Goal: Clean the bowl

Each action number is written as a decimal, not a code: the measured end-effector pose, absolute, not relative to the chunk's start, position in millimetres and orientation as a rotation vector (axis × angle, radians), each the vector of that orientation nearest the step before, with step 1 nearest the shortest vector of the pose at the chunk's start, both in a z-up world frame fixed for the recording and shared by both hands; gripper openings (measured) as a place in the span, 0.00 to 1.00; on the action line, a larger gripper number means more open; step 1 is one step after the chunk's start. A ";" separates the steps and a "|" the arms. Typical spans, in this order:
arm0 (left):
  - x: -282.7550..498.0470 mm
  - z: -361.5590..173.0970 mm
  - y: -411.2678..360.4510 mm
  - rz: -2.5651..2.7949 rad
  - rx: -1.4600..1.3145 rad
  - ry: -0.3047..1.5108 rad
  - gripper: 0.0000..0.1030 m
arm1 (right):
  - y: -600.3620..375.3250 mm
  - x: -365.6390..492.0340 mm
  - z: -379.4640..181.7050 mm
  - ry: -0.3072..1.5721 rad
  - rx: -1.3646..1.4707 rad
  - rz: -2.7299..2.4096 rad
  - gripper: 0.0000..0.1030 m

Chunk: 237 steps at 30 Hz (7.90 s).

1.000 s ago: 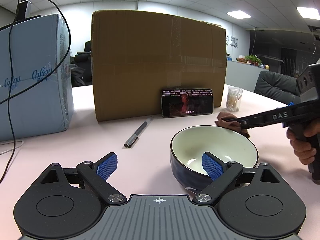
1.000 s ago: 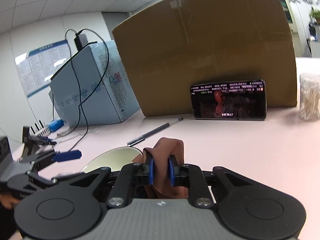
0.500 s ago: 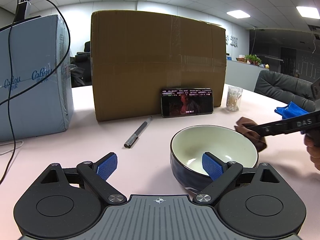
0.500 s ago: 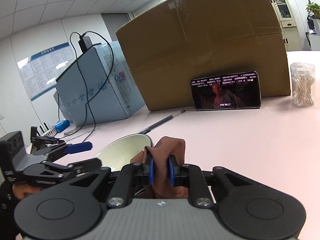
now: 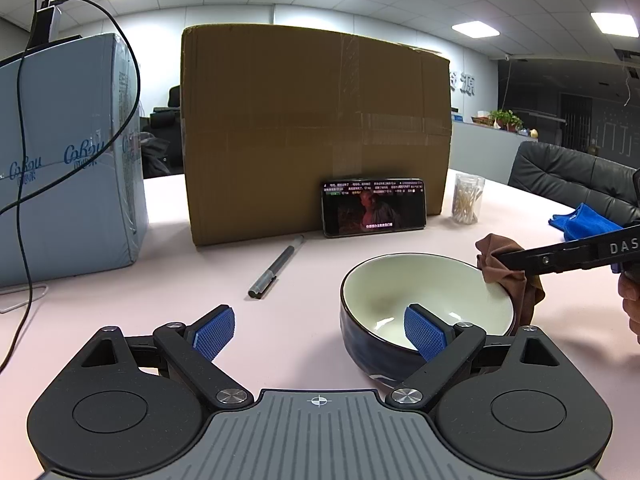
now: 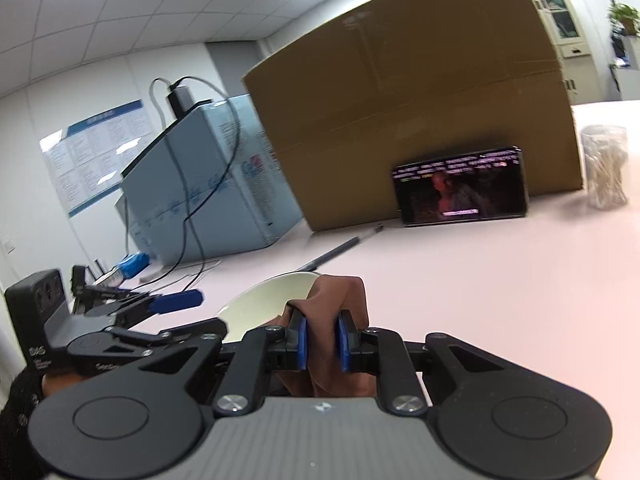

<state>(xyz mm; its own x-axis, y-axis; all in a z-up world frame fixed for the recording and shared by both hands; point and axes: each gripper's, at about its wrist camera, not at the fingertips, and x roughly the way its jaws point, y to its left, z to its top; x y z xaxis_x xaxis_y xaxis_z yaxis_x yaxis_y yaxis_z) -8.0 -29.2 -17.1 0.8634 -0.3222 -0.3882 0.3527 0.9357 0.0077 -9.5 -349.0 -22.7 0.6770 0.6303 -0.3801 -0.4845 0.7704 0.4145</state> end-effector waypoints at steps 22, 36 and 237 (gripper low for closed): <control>-6.9 -16.8 -28.4 -0.354 0.083 0.391 0.91 | -333.5 -35.2 -16.9 0.549 0.167 0.655 0.18; -7.5 -16.6 -29.4 -0.352 0.086 0.392 0.91 | -320.6 -46.1 -18.9 0.572 0.134 0.764 0.18; -12.0 -15.1 -33.3 -0.359 0.128 0.368 0.91 | -288.6 -64.1 -13.6 0.465 -0.123 0.672 0.12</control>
